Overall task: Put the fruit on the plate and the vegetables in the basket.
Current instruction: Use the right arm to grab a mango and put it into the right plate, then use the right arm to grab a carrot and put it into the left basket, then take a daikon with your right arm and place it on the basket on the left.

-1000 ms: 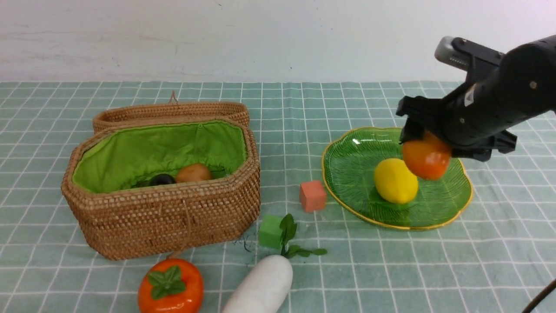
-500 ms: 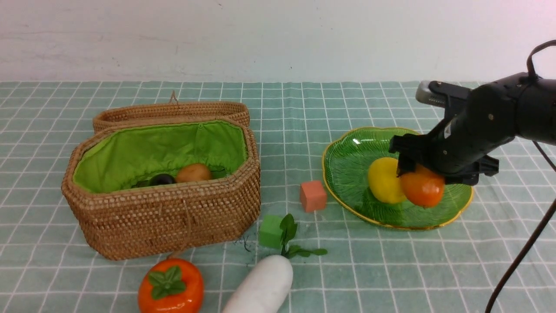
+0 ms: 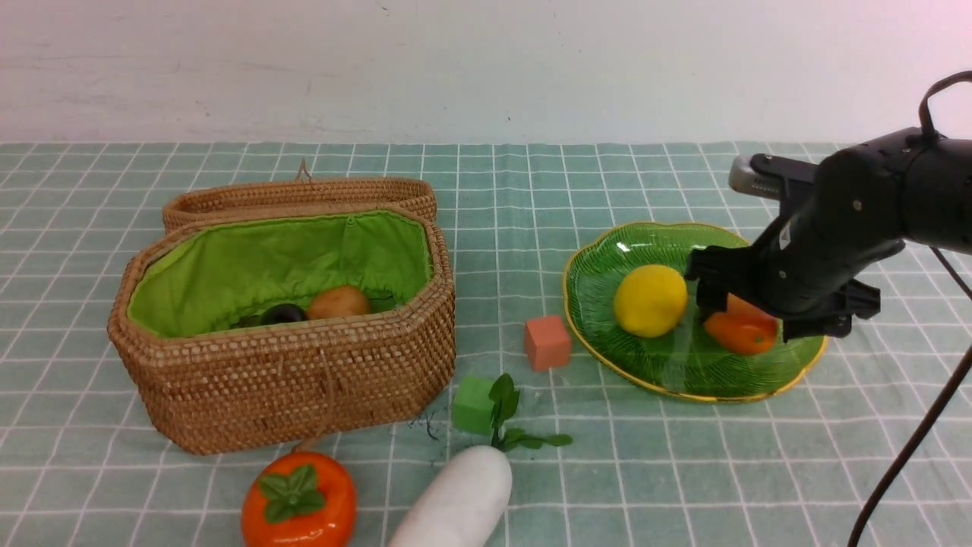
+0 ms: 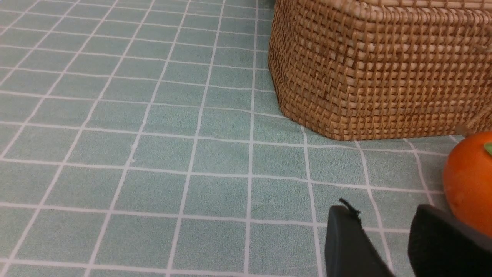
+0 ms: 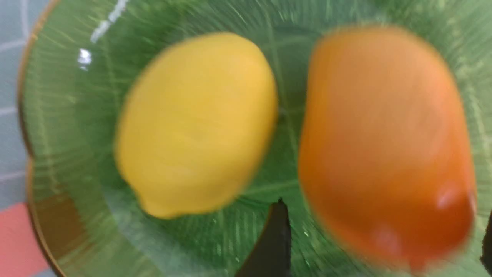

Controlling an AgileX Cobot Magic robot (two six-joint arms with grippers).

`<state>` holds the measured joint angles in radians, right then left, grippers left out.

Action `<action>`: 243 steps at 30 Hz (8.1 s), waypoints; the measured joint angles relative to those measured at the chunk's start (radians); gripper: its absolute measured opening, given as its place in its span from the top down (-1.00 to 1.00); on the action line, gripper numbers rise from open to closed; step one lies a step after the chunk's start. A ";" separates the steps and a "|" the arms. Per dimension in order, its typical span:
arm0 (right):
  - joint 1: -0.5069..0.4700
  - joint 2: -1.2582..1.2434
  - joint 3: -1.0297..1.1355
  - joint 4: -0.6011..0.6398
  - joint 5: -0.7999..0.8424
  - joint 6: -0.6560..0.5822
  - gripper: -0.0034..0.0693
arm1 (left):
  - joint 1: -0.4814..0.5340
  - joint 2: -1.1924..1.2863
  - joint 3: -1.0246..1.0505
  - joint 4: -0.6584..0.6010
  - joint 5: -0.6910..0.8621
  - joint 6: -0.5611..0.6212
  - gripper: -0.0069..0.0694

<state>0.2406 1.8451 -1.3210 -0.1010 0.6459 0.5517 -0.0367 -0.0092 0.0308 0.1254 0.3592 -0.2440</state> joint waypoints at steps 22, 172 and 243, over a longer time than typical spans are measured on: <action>0.219 -0.433 0.292 0.194 0.310 -0.013 -0.66 | 0.000 0.000 0.000 0.000 0.000 0.000 0.19; 0.376 0.108 -0.471 0.404 0.580 -0.952 -0.41 | 0.000 0.000 0.000 0.000 0.000 -0.001 0.19; 0.489 0.409 -0.891 0.464 0.097 -1.660 -0.56 | 0.000 0.000 0.000 0.000 0.000 -0.001 0.19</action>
<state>0.7298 2.2539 -2.2118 0.3634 0.7431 -1.1085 -0.0367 -0.0092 0.0308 0.1254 0.3592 -0.2454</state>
